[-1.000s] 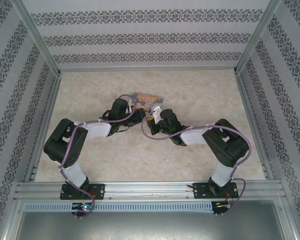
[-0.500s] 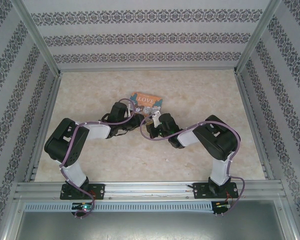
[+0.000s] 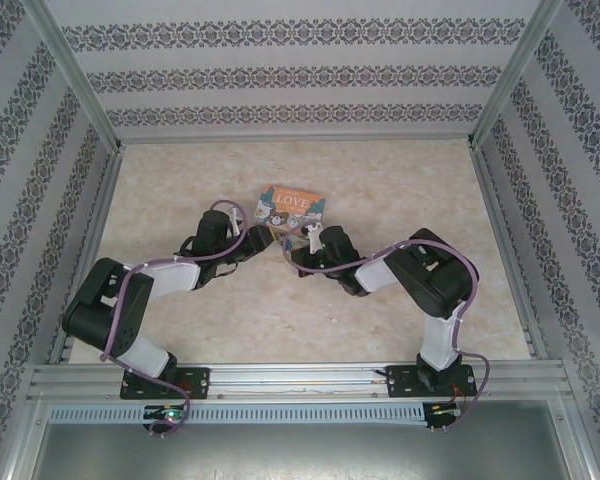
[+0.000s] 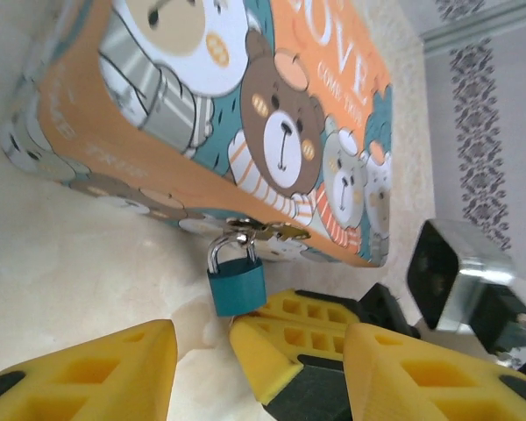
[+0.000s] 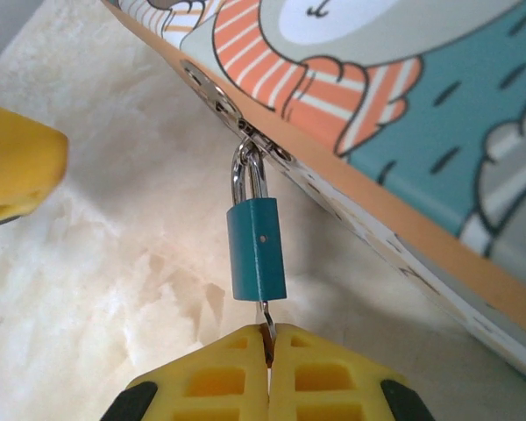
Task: Unlock the padlock with the key
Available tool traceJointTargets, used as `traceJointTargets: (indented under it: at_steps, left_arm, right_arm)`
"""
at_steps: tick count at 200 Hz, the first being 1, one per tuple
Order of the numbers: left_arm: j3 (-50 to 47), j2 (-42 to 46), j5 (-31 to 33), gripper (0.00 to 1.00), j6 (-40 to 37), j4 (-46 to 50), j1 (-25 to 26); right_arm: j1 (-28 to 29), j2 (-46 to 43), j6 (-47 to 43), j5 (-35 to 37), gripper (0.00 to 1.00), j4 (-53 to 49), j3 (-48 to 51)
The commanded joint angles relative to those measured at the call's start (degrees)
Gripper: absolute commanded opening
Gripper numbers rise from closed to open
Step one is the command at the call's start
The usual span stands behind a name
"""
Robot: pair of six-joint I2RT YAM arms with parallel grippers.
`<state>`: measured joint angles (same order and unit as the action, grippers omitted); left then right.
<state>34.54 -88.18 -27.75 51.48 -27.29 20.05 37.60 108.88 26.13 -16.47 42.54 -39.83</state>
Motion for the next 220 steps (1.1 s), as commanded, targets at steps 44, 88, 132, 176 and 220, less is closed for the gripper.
traceJointTargets:
  at_steps: [44, 88, 132, 176, 220]
  left_arm:
    - [-5.05, 3.58, 2.36, 0.57, 4.40, -10.23, -1.31]
    - [-6.78, 0.41, -1.46, 0.56, 8.11, -17.98, -1.19]
    - [-6.65, -7.60, -4.96, 0.56, 14.55, -29.82, -1.03]
    - [-4.08, -13.68, -7.10, 0.53, 16.42, -32.91, -0.11]
    - [-2.95, -19.22, -8.32, 0.49, 19.61, -37.64, 0.65]
  right_arm:
    - [-1.14, -0.17, 15.05, -7.07, 0.00, 4.59, 1.29]
    - [-2.08, 0.54, 23.07, -9.19, 0.00, 11.13, 2.81]
    - [-2.78, -0.29, 26.45, -10.39, 0.00, 13.35, 3.19]
    - [-3.20, -0.19, 27.30, -10.94, 0.00, 13.70, 3.27]
    - [-4.06, 0.52, 28.28, -12.13, 0.00, 14.50, 2.57]
